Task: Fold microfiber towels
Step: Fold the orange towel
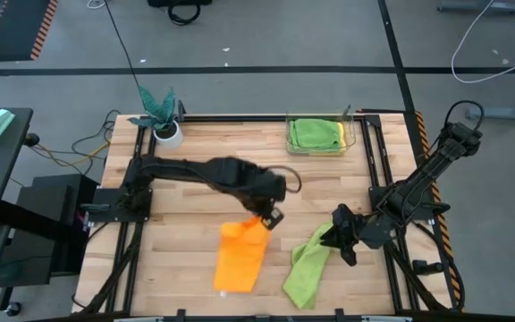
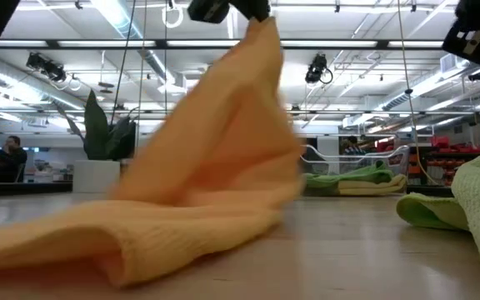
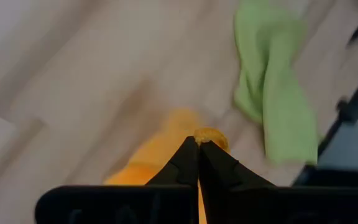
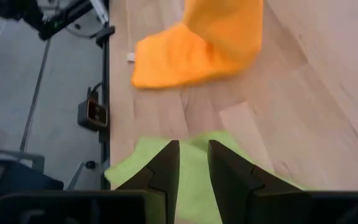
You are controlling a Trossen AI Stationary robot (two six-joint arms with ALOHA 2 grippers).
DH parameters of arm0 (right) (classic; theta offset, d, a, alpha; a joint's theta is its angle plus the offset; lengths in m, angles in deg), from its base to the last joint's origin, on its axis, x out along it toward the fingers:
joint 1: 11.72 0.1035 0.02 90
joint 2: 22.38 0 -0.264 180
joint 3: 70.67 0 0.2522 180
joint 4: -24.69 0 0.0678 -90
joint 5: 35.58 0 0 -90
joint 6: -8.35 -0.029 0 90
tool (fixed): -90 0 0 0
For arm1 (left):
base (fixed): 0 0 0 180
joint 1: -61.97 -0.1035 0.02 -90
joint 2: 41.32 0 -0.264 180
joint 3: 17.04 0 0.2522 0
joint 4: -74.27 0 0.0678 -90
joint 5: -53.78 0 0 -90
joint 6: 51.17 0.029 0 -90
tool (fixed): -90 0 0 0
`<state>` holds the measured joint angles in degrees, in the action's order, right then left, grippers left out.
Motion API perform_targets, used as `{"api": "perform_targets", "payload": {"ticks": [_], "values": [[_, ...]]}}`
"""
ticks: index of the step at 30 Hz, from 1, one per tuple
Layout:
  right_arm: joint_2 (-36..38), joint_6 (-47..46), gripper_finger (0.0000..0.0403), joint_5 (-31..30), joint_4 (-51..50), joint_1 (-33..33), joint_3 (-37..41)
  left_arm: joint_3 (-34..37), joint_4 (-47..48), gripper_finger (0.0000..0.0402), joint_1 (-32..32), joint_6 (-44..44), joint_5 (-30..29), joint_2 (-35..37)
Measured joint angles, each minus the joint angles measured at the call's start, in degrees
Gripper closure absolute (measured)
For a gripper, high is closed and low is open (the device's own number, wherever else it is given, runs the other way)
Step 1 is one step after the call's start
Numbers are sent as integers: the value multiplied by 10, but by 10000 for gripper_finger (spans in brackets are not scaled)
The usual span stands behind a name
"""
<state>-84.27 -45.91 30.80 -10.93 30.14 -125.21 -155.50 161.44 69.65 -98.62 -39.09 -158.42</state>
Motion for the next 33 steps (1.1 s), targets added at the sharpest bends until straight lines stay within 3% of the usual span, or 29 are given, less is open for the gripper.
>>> {"api": "perform_targets", "payload": {"ticks": [7, 11, 19, 24, 33], "values": [[0, 0, 312, -16, 32, -58, 0, -82, -17, 396, -39, 46, -65, 0], [0, 0, 312, -14, 36, -106, 0, -98, -51, 396, -51, 87, -66, 0], [0, -24, 312, -3, 49, -142, 0, -100, -164, 396, -69, 172, -68, 0], [0, -22, 312, -14, 49, -199, 0, -100, -239, 396, -76, 237, -68, 0], [0, -7, 312, 1, 46, -309, 0, -100, -248, 396, -88, 298, -70, 8]]}}
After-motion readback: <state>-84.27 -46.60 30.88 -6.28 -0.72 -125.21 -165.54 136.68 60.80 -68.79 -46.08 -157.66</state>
